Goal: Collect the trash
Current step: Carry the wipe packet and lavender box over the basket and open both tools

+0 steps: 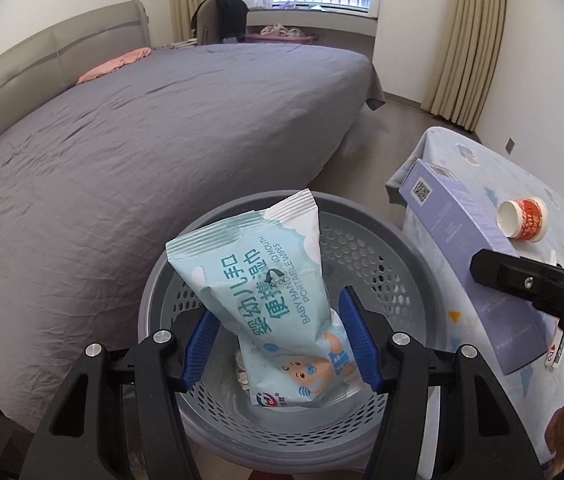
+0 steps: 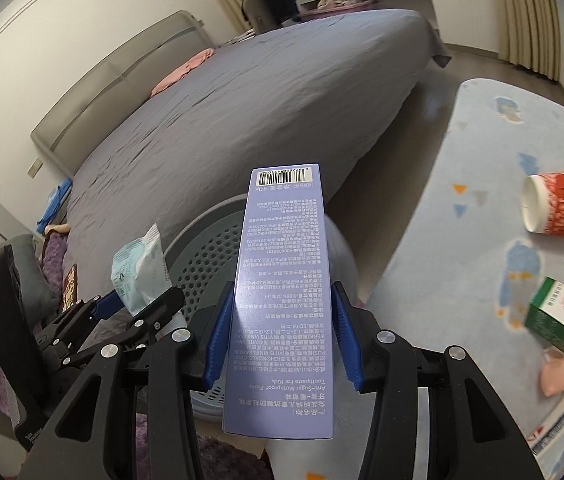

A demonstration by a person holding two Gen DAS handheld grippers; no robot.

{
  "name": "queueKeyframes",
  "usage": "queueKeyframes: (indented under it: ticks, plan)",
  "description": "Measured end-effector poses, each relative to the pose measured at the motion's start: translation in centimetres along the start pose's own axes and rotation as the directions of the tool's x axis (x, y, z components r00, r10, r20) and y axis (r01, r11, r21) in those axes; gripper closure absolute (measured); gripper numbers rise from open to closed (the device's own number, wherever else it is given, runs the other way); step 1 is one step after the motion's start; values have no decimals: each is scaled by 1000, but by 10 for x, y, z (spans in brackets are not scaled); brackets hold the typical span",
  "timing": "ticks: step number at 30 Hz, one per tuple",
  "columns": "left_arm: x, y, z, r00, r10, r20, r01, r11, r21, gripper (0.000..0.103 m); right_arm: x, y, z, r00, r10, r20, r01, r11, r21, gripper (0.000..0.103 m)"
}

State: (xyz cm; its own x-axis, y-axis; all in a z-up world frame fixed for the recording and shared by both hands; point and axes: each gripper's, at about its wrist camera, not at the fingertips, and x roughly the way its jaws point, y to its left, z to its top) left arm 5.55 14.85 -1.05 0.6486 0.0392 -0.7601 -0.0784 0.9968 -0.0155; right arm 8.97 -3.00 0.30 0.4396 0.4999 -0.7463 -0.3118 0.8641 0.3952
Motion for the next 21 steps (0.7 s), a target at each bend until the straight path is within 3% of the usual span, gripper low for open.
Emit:
queueKeyframes:
  ticks: [10,12,14,16,21]
  plan:
    - [6,11,-3,1000,5,-31,-6,999,-33,43,27,10,0,998,46,-48,-48,998,-39,57]
    - [6,13,-3,1000,7,-28,-8,999,-41,39,27,10,0,998,45,-45,-47,998,-44,57]
    - [4,16,-4,1000,18,-23,-19,999,-49,27,26,11,0,998,43,-37,-44,998,-45,55]
    - [3,18,-3,1000,18,-15,-19,998,-61,27,23,10,-1,999,43,-25,-44,998,-40,50]
    - [3,23,-3,1000,26,-15,-27,997,-73,27,22,9,-2,1000,26,-15,-27,999,-43,50]
